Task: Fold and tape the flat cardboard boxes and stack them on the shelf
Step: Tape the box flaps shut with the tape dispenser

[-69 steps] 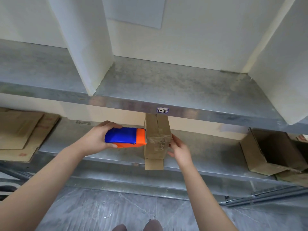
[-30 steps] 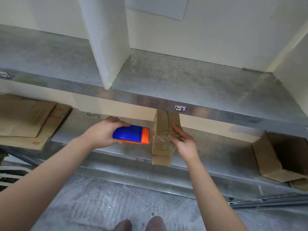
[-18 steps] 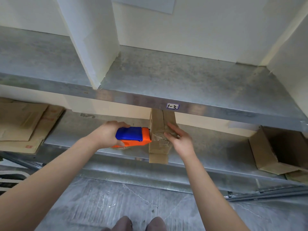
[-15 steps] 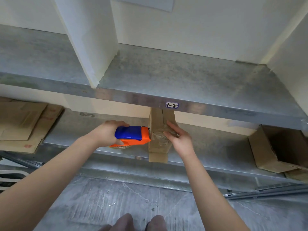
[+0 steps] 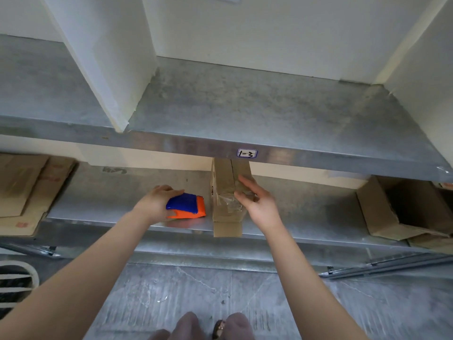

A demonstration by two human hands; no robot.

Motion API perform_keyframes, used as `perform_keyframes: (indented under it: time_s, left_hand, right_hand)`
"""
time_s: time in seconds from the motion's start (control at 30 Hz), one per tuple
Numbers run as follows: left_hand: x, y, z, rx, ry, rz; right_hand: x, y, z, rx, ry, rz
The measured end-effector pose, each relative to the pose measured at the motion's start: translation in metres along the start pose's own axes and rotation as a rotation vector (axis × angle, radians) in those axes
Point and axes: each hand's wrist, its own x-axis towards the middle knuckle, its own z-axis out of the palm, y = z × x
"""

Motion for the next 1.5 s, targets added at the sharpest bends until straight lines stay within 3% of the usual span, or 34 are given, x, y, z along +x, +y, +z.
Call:
perform_keyframes:
  time_s: [0.23, 0.37, 0.5, 0.6, 0.73, 0.93, 1.1, 1.17, 1.27, 1.33, 1.5]
  left_hand:
    - [-0.008, 0.006, 0.004, 0.216, -0.048, -0.015]
    - [-0.021, 0.029, -0.005, 0.116, 0.104, 0.067]
    - [-0.036, 0.077, -0.017, -0.202, 0.416, 0.266]
    - [-0.042, 0.11, -0.013, -0.195, 0.435, 0.406]
    - [-0.034, 0.123, -0.004, -0.214, 0.424, 0.373]
    - [-0.02, 0.118, -0.005, -0.319, 0.429, 0.266]
    - [-0.014, 0.121, 0.003, -0.318, 0.554, 0.225]
    - [-0.014, 0.119, 0.002, -0.358, 0.538, 0.238]
    - [-0.015, 0.099, -0.011, -0.317, 0.284, 0.299]
    - [-0.016, 0.088, -0.024, -0.25, 0.162, 0.313]
    - [-0.005, 0.094, -0.035, -0.303, 0.255, 0.289]
  right_hand:
    - [-0.01, -0.001, 0.001, -0.131, 0.032, -0.084]
    - [-0.014, -0.006, -0.003, -0.155, -0.019, -0.063]
    - [-0.019, -0.008, -0.008, -0.067, 0.004, -0.096]
    - [-0.028, -0.003, -0.009, -0.122, 0.114, -0.215]
    - [-0.034, 0.002, -0.004, -0.216, 0.184, -0.318]
    - [-0.02, 0.001, -0.003, -0.206, 0.25, -0.248]
    - [-0.012, 0.004, 0.008, -0.245, 0.327, -0.268]
    - [-0.01, 0.006, 0.002, -0.223, 0.255, -0.266]
    - [-0.008, 0.006, -0.03, -0.119, -0.074, -0.199]
    - [-0.007, 0.006, -0.049, -0.071, -0.199, -0.119]
    - [0.002, 0.0, -0.045, -0.105, -0.074, -0.071]
